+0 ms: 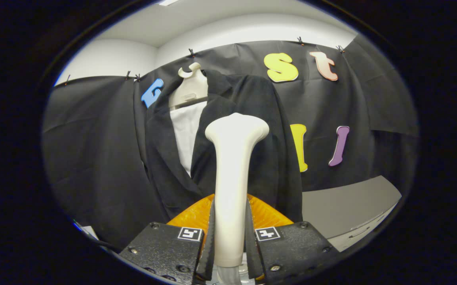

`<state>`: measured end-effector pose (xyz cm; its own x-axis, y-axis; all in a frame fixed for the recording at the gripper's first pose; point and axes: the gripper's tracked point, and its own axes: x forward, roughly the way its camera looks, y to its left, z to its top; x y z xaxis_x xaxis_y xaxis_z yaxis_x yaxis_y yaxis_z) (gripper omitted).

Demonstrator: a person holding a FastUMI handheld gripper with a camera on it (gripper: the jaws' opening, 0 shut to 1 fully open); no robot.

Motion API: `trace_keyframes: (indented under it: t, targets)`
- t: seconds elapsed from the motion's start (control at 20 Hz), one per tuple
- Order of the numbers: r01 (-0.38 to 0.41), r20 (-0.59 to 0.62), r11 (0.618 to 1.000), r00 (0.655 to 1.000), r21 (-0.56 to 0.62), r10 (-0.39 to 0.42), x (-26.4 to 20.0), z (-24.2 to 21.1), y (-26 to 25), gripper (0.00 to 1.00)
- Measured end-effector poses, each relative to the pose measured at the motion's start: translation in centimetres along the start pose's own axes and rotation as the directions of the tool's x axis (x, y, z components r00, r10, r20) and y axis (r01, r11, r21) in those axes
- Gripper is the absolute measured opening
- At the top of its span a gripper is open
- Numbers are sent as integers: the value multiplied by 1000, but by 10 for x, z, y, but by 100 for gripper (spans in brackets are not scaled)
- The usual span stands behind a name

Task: Iron the clothes twice with a garment steamer, once on the left side and once on the right side.

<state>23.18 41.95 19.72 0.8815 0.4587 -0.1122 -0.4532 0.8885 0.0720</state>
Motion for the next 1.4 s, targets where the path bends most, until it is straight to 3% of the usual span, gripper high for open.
trace_keyframes:
  t: [0.7,1.4]
  targets:
    - [15,-164,1000,986,-12,-17,1,-93,-4,36]
    - [34,-305,999,951,-41,-45,-5,-178,-10,36]
